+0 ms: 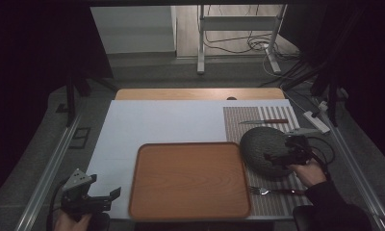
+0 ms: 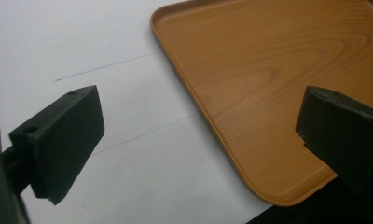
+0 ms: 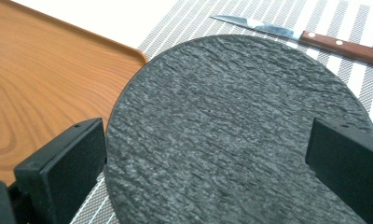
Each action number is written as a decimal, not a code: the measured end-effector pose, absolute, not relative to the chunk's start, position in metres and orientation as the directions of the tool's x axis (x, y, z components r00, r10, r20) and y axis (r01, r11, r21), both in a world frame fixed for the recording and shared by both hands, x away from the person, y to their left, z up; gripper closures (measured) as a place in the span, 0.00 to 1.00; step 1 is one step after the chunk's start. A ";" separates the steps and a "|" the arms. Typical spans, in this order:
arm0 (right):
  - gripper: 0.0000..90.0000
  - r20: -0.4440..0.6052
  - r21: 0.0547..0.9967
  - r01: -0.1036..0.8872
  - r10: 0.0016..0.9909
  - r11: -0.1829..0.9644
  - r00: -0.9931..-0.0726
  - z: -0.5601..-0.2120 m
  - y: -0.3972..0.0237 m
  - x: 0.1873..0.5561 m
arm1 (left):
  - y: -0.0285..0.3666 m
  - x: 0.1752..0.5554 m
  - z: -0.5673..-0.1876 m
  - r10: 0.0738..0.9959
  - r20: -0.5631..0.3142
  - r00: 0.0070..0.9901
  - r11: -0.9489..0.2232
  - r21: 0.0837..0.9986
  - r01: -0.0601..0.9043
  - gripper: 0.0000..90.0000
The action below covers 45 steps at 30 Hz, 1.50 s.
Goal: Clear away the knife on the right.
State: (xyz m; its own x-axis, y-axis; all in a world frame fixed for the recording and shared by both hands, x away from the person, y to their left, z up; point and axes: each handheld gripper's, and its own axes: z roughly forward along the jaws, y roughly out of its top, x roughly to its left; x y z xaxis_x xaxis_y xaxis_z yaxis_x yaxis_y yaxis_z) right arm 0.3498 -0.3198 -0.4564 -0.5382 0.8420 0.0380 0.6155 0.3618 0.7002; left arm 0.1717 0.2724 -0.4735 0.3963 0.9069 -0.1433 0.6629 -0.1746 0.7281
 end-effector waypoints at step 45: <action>0.00 0.009 0.669 0.654 0.876 0.353 -0.482 -0.463 -0.323 0.418 | 0.273 0.173 -0.474 0.907 -0.152 0.392 -0.169 0.722 0.671 0.02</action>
